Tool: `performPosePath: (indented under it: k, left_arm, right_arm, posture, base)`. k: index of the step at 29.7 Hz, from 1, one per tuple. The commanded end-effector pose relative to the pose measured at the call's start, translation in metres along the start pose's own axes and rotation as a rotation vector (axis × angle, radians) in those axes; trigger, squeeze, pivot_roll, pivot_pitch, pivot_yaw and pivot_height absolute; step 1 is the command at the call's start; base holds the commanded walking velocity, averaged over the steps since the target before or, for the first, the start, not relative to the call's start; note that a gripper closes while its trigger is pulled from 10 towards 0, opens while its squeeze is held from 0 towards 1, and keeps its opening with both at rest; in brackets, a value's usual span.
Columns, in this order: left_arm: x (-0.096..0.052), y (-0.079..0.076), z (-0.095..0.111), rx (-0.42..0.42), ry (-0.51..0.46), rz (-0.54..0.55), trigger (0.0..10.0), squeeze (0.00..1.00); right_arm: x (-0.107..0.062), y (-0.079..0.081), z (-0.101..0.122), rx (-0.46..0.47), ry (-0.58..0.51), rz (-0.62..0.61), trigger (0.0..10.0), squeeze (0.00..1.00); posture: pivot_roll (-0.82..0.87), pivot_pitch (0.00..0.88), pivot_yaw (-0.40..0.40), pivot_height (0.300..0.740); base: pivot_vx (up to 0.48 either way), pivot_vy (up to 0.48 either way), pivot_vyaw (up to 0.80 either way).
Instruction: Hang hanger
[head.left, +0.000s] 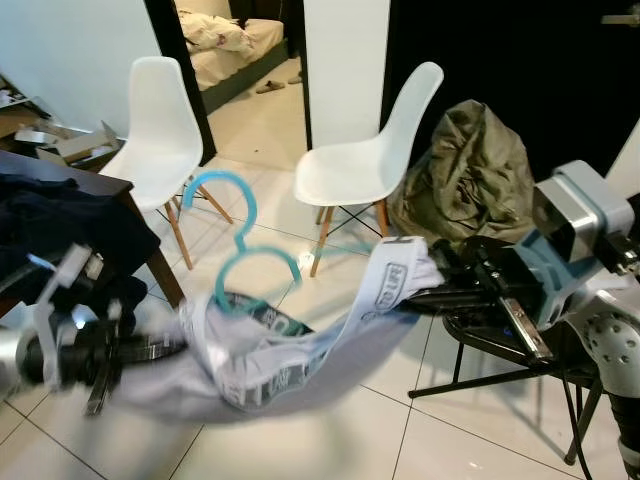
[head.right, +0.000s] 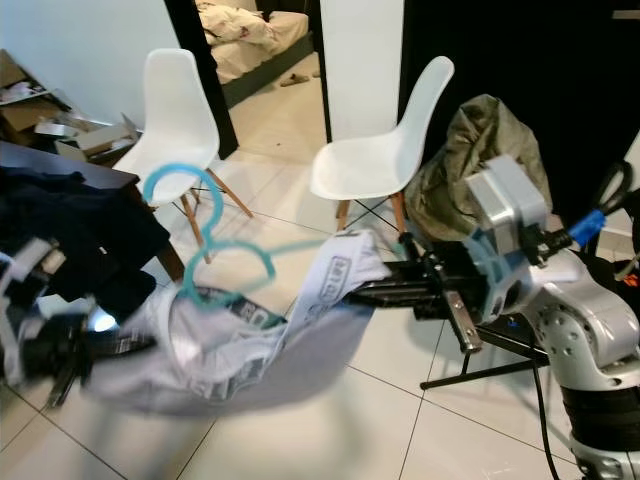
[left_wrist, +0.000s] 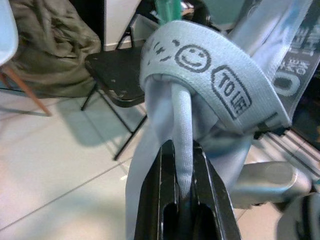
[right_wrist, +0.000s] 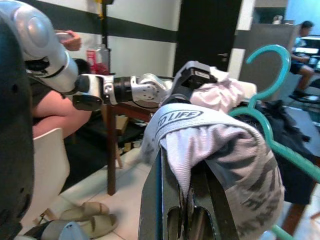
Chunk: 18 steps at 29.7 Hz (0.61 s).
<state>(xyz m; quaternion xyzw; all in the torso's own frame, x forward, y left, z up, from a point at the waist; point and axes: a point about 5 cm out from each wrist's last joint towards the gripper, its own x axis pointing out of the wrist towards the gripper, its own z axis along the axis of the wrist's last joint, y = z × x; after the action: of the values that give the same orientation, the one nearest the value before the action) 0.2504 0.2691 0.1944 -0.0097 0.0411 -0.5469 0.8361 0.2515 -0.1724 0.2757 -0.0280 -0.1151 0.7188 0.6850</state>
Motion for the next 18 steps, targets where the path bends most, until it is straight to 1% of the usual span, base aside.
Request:
performPosePath:
  k: [1,2,3,4,5,6,7,8,10,11,12,13,14,15,16,17,18]
  left_arm:
    - [-0.007,0.007,0.004,0.038,-0.021,0.088,0.0,0.00]
    - [-0.007,0.007,0.004,0.038,-0.021,0.088,0.0,0.00]
    - [-0.012,0.015,0.013,0.084,-0.066,0.165,0.0,0.00]
    - [-0.016,0.018,0.027,0.132,-0.098,0.182,0.0,0.00]
    - [-0.016,0.018,0.027,0.132,-0.098,0.182,0.0,0.00]
    - [-0.017,0.017,0.040,0.171,-0.115,0.157,0.0,0.00]
    - [-0.017,0.017,0.040,0.171,-0.115,0.157,0.0,0.00]
    - [-0.017,0.016,0.050,0.201,-0.116,0.117,0.0,0.00]
    - [-0.017,0.016,0.050,0.201,-0.116,0.117,0.0,0.00]
    - [-0.016,0.013,0.058,0.222,-0.104,0.064,0.0,0.00]
    - [-0.016,0.013,0.058,0.222,-0.104,0.064,0.0,0.00]
    - [-0.013,0.009,0.065,0.236,-0.064,-0.024,0.0,0.00]
    - [-0.011,0.006,0.069,0.241,-0.035,-0.081,0.0,0.00]
    - [-0.011,0.006,0.069,0.241,-0.035,-0.081,0.0,0.00]
    - [-0.010,0.004,0.071,0.254,0.002,-0.123,0.0,0.00]
    - [-0.010,0.004,0.071,0.254,0.002,-0.123,0.0,0.00]
    - [-0.009,0.004,0.071,0.262,0.023,-0.142,0.0,0.00]
  right_arm:
    - [-0.004,-0.001,-0.003,-0.010,0.009,-0.047,0.0,0.00]
    - [-0.004,-0.001,-0.003,-0.010,0.009,-0.047,0.0,0.00]
    - [-0.009,-0.003,-0.010,-0.006,0.015,-0.126,0.0,0.00]
    - [-0.011,-0.005,-0.025,0.009,0.049,-0.211,0.0,0.00]
    - [-0.011,-0.005,-0.025,0.009,0.049,-0.211,0.0,0.00]
    - [-0.009,-0.005,-0.044,0.035,0.100,-0.277,0.0,0.00]
    - [-0.009,-0.005,-0.044,0.035,0.100,-0.277,0.0,0.00]
    - [-0.005,-0.003,-0.061,0.052,0.147,-0.313,0.0,0.00]
    - [-0.005,-0.003,-0.061,0.052,0.147,-0.313,0.0,0.00]
    - [0.001,-0.001,-0.075,0.074,0.176,-0.340,0.4,0.00]
    - [0.001,-0.001,-0.075,0.074,0.176,-0.340,0.4,0.00]
    - [0.010,0.003,-0.090,0.115,0.176,-0.362,6.0,0.00]
    - [0.016,0.005,-0.098,0.142,0.170,-0.374,6.0,0.00]
    - [0.016,0.005,-0.098,0.142,0.170,-0.374,6.0,0.00]
    - [0.021,0.006,-0.104,0.168,0.161,-0.390,9.6,0.00]
    - [0.021,0.006,-0.104,0.168,0.161,-0.390,9.6,0.00]
    - [0.023,0.007,-0.107,0.182,0.155,-0.399,9.6,0.00]
  posture:
    - [0.00,0.051,0.059,0.740]
    - [0.00,0.051,0.059,0.740]
    - [-0.01,0.054,0.058,0.740]
    - [0.00,0.056,0.061,0.740]
    - [0.00,0.056,0.061,0.740]
    - [0.00,0.056,0.061,0.740]
    - [0.00,0.056,0.061,0.740]
    - [0.00,0.056,0.061,0.740]
    - [0.00,0.056,0.061,0.740]
    - [0.00,0.056,0.062,0.740]
    - [0.00,0.056,0.062,0.740]
    - [0.01,0.055,0.067,0.740]
    - [0.01,0.055,0.067,0.740]
    - [0.01,0.055,0.067,0.740]
    - [0.01,0.056,0.069,0.740]
    - [0.01,0.056,0.069,0.740]
    - [0.01,0.056,0.069,0.740]
  base:
    - [0.000,0.000,0.00]
    - [0.000,0.000,0.00]
    - [0.000,0.000,0.00]
    - [0.000,0.000,0.00]
    - [0.000,0.000,0.00]
    - [0.000,0.000,0.00]
    - [0.000,0.000,0.00]
    - [0.000,0.000,0.00]
    - [0.000,0.000,0.00]
    - [0.000,0.000,0.00]
    - [0.000,0.000,0.00]
    - [0.000,0.000,0.00]
    - [0.000,0.000,0.00]
    - [0.000,0.000,0.00]
    - [0.000,0.000,0.00]
    - [0.000,0.000,0.00]
    - [0.000,0.000,0.00]
